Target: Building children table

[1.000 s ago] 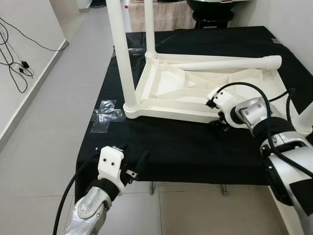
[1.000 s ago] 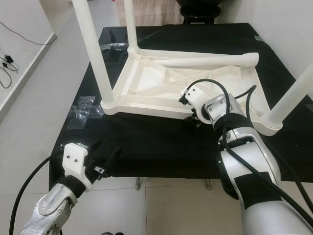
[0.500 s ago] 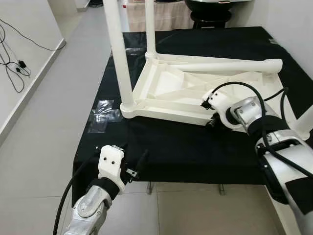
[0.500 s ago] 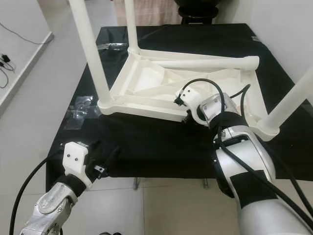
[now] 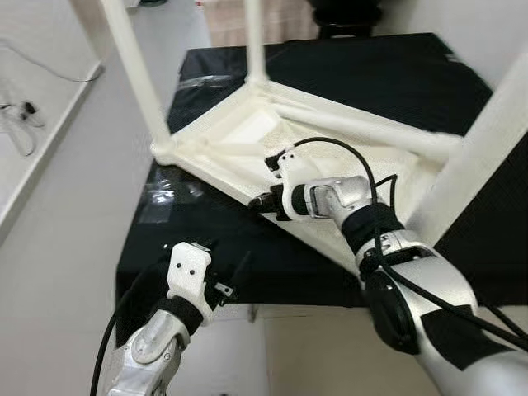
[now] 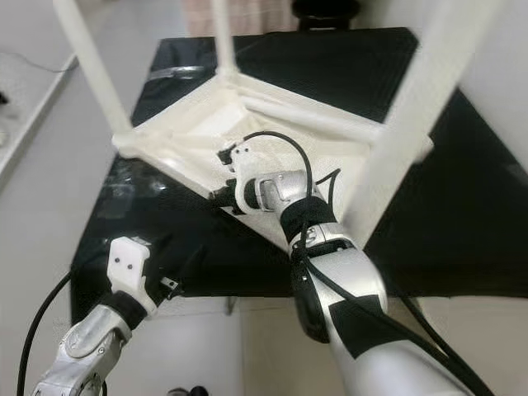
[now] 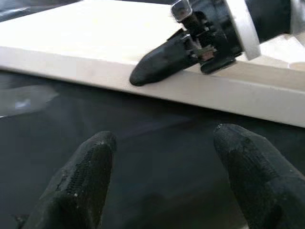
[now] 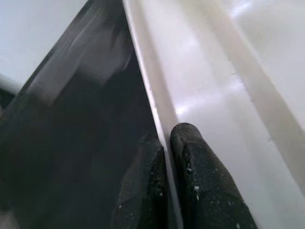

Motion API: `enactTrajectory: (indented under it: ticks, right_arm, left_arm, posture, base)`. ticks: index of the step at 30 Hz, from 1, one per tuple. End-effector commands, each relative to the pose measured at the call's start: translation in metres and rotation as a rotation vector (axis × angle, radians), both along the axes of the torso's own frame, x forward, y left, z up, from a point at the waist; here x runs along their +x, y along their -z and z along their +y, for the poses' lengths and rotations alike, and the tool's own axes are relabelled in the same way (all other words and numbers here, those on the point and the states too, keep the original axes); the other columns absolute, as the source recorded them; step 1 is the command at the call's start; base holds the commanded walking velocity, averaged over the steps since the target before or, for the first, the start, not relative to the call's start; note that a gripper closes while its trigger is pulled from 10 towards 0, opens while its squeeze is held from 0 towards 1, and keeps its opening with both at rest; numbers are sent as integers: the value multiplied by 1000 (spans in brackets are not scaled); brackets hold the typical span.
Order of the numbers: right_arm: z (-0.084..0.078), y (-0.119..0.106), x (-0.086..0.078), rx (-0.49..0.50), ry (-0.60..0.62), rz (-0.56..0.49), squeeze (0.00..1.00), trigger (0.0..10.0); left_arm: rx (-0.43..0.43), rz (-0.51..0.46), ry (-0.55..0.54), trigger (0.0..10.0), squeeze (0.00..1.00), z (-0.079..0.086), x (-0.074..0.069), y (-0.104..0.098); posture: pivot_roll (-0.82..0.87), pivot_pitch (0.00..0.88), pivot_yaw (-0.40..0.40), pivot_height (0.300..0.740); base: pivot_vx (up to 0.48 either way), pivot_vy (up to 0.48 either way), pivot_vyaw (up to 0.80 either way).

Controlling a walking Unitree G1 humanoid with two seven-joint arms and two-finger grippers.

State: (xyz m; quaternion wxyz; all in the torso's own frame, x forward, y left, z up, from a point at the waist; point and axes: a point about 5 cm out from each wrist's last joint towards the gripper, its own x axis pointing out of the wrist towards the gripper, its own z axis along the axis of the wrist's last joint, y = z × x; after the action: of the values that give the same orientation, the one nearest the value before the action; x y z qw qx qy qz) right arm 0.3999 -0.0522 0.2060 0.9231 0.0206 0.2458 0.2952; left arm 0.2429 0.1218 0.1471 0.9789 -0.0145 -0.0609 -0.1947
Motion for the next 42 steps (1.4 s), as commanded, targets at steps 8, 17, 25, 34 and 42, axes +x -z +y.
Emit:
enactTrajectory:
  ticks: [8, 17, 25, 34, 42]
  right_arm:
    - [32, -40, 7, 105, 326, -256, 0, 10000]
    - [46, -43, 3, 48, 438, -328, 0, 10000]
    - [83, -65, -14, 302, 231, -422, 1000, 10000]
    - [73, -52, -55, 563, -162, -487, 0, 10000]
    - [18, -26, -112, 735, -538, -452, 0, 10000]
  left_arm:
    - [3, 16, 2, 10000, 0, -2, -2, 2]
    - [-2, 17, 4, 10000, 0, -3, -2, 2]
    - [-3, 19, 4, 10000, 0, -3, -3, 3]
    - [-1, 19, -5, 10000, 0, -1, -2, 4]
    - [-68, 49, -119, 10000, 0, 20, 4, 6]
  posture:
    - [82, 188, 6, 740]
    - [89, 191, -1, 740]
    - [82, 191, 2, 740]
    - [63, 181, 7, 740]
    - [36, 163, 23, 740]
  base:
    - [0, 0, 0]
    - [0, 0, 0]
    - [0, 0, 0]
    - [0, 0, 0]
    - [0, 0, 0]
